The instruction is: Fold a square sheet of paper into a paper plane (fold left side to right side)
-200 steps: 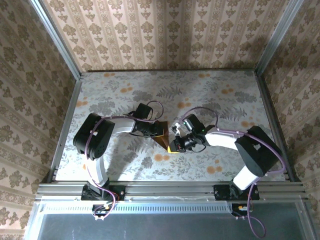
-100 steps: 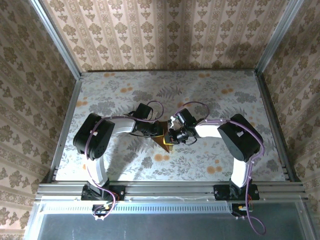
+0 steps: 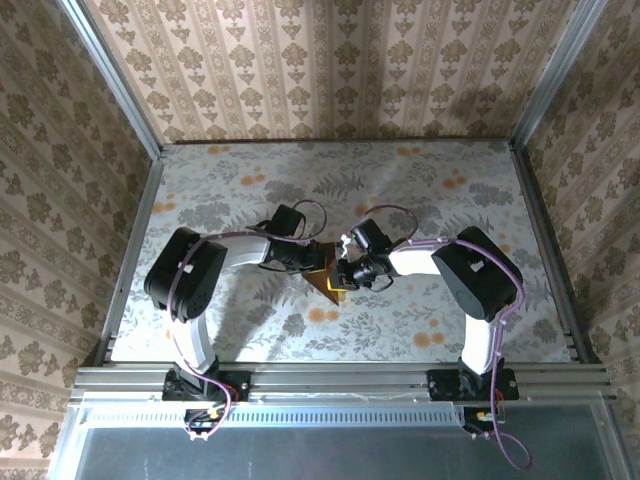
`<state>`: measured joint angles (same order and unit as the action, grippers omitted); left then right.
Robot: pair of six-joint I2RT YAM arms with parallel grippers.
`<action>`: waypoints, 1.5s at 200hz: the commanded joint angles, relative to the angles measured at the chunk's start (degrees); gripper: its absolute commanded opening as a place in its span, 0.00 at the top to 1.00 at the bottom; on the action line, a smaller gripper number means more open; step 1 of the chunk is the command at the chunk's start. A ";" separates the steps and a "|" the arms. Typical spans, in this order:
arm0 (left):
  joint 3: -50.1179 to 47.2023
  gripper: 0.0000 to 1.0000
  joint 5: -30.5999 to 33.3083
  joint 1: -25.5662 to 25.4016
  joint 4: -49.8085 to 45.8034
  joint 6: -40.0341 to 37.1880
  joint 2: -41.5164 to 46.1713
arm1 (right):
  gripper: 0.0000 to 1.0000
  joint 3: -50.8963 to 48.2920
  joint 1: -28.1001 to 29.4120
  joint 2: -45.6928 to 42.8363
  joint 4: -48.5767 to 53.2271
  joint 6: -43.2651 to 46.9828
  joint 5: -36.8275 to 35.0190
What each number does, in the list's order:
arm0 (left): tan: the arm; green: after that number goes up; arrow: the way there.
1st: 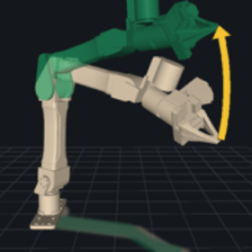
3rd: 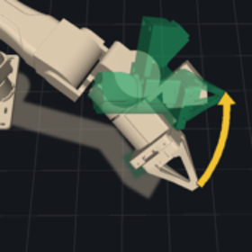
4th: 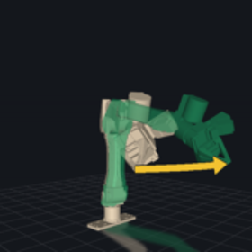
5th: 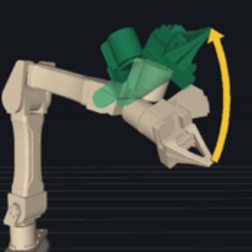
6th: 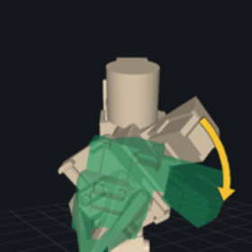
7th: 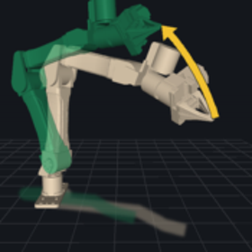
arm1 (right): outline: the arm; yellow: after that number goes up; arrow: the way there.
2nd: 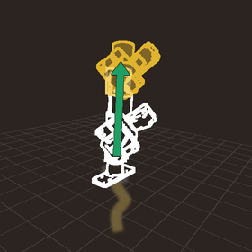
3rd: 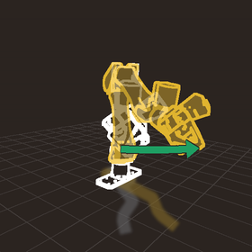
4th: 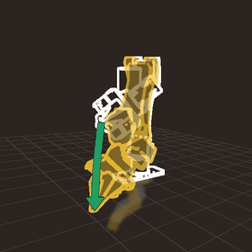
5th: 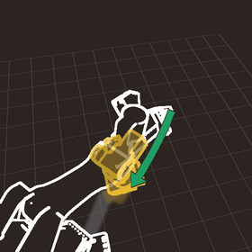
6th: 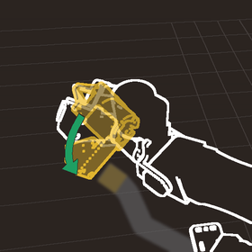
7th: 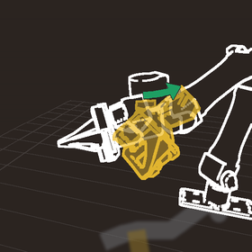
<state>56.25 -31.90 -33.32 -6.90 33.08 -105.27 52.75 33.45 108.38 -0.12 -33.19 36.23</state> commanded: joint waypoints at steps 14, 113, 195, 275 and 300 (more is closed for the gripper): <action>-0.30 1.00 -0.57 0.11 0.20 -0.11 4.10 | 1.00 -3.97 0.47 4.50 7.38 1.11 -11.23; -6.24 1.00 -2.24 -3.20 8.21 6.73 2.58 | 1.00 -2.58 1.17 5.88 12.56 2.93 -16.54; -7.85 1.00 -0.27 -3.69 10.16 8.68 0.08 | 1.00 -1.30 1.86 6.82 16.65 4.53 -19.59; -7.25 1.00 3.07 -0.68 10.62 5.97 -2.13 | 1.00 -1.17 2.32 7.74 19.01 5.59 -20.59; -6.69 1.00 3.25 0.81 11.20 4.84 -2.39 | 1.00 -1.30 2.41 7.70 19.20 5.68 -20.60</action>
<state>49.36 -33.95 -34.70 4.40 40.71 -105.03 55.86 35.33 108.75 6.90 -29.47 31.27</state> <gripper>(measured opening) 0.049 0.062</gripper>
